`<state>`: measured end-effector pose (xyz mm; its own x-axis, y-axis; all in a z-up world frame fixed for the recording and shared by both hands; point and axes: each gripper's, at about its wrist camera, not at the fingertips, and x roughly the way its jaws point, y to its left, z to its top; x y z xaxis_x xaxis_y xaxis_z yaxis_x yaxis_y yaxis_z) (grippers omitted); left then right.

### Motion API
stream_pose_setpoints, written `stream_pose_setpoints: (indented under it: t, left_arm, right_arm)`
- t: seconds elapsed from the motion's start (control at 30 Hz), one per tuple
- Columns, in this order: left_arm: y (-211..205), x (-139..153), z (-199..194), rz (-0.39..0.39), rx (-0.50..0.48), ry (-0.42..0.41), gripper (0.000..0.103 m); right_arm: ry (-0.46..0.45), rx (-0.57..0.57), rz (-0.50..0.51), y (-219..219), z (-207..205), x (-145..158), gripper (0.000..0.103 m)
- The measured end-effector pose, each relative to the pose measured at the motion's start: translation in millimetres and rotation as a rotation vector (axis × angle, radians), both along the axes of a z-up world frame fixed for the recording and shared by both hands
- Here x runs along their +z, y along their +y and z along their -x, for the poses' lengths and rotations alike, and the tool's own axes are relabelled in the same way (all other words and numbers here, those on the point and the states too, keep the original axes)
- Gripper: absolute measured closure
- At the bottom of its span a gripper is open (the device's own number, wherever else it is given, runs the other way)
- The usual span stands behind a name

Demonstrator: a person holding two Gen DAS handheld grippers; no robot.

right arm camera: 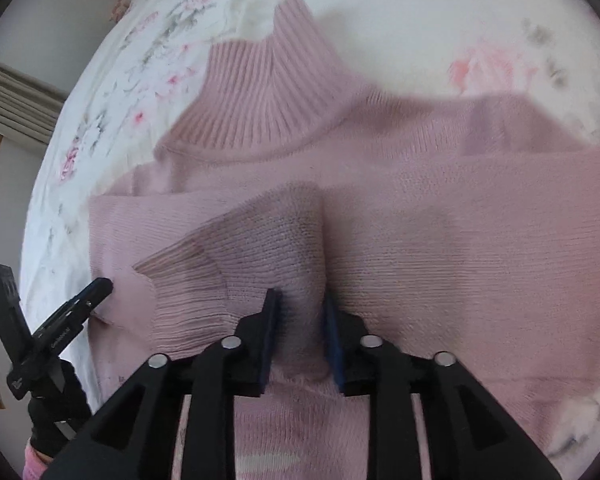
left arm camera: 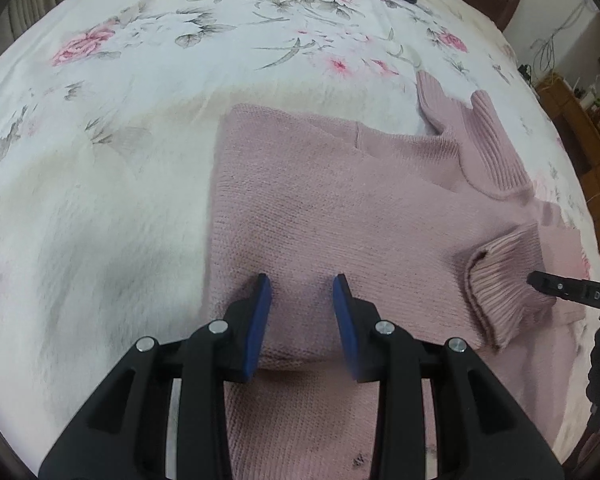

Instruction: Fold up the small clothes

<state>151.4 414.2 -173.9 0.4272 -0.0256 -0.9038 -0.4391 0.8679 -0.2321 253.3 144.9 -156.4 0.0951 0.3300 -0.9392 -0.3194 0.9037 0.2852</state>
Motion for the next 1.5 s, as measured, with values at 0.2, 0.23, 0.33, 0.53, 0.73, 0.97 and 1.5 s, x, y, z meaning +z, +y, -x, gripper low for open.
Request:
stream_pose_setpoints:
  t: [0.2, 0.23, 0.33, 0.53, 0.73, 0.97, 1.5]
  left_arm:
    - [-11, 30, 4, -0.008, -0.01, -0.075, 0.065]
    - [-14, 31, 2, -0.008, -0.022, -0.073, 0.065]
    - [-22, 28, -5, -0.006, -0.051, -0.063, 0.065]
    - [-18, -1, -12, 0.026, -0.044, -0.006, 0.066]
    - [-18, -7, -12, 0.022, -0.058, -0.016, 0.066]
    - [-18, -9, -11, 0.019, -0.053, -0.019, 0.066]
    - [-21, -9, -13, -0.004, -0.069, 0.0, 0.065]
  right_arm:
    - [-0.105, 0.141, 0.019, 41, 31, 41, 0.066]
    - [-0.093, 0.163, 0.018, 50, 37, 39, 0.065]
    - [-0.08, 0.216, 0.057, 81, 48, 26, 0.052]
    - [-0.067, 0.225, 0.198, 108, 53, -12, 0.043]
    - [-0.126, 0.224, 0.264, 102, 48, -17, 0.084]
    - [-0.052, 0.116, 0.034, 39, 24, 15, 0.092]
    - [0.03, -0.205, -0.069, -124, -29, 16, 0.092]
